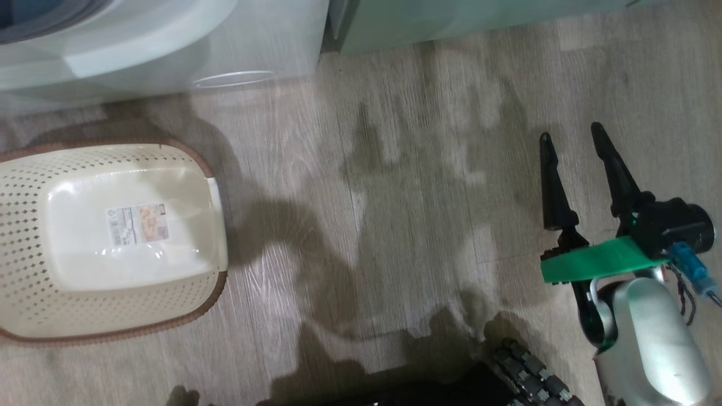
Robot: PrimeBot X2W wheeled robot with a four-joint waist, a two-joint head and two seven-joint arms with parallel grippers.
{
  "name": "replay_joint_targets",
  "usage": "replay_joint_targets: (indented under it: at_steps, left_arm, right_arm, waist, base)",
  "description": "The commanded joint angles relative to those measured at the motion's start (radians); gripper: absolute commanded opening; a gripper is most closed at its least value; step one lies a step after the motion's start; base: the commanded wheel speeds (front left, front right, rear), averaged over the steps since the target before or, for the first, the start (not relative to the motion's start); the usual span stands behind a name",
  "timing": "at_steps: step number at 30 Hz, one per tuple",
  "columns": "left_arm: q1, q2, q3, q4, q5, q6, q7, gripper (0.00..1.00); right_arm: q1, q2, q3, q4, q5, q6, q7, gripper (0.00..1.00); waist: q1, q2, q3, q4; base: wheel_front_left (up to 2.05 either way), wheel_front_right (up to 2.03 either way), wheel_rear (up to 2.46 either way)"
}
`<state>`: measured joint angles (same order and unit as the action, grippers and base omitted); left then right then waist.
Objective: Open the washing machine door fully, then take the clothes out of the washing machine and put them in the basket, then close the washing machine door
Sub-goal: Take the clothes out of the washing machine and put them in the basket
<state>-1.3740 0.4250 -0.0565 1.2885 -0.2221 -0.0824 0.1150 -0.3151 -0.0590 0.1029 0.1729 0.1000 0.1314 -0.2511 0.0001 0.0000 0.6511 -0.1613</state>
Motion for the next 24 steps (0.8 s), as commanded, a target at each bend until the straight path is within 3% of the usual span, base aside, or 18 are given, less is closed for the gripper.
replay_joint_targets:
  at_steps: [1,2,4,5,13,24]
  left_arm:
    - [-0.022,0.063,-0.001,-0.015,-0.010,-0.001,0.006,1.00]
    - [-0.021,0.065,-0.002,-0.013,-0.011,-0.004,0.009,0.86]
    - [-0.020,0.068,-0.014,-0.010,-0.007,-0.009,0.014,0.08]
    - [-0.021,0.065,-0.017,-0.009,-0.008,-0.013,0.014,0.00]
    - [0.012,0.030,-0.035,-0.004,-0.020,-0.030,-0.066,0.00]
    - [0.177,-0.050,-0.069,-0.001,-0.032,-0.042,-0.226,0.00]
  right_arm:
    - [0.001,0.009,0.020,-0.033,0.010,-0.001,-0.011,1.00]
    - [0.001,0.009,0.019,-0.034,0.011,-0.001,-0.011,1.00]
    - [0.000,0.009,0.016,-0.034,0.012,-0.001,-0.011,1.00]
    - [0.001,0.009,0.013,-0.034,0.011,-0.001,-0.011,1.00]
    - [0.011,0.009,-0.007,-0.020,0.001,-0.001,-0.011,1.00]
    - [0.055,0.009,0.001,0.024,0.001,-0.001,-0.011,1.00]
  waist:
    - [-0.0001,0.0000,0.009,-0.005]
    - [-0.0001,0.0000,0.011,-0.007]
    - [-0.0001,0.0000,0.016,-0.007]
    - [-0.0001,0.0000,0.017,-0.006]
    - [-0.0001,0.0000,-0.027,0.018]
    - [-0.0001,0.0000,-0.191,0.077]
  base:
    - [0.00,0.00,0.00]
    - [0.00,0.00,0.00]
    - [0.00,0.00,0.00]
    - [0.00,0.00,0.00]
    - [0.00,0.00,0.00]
    - [0.00,0.00,0.00]
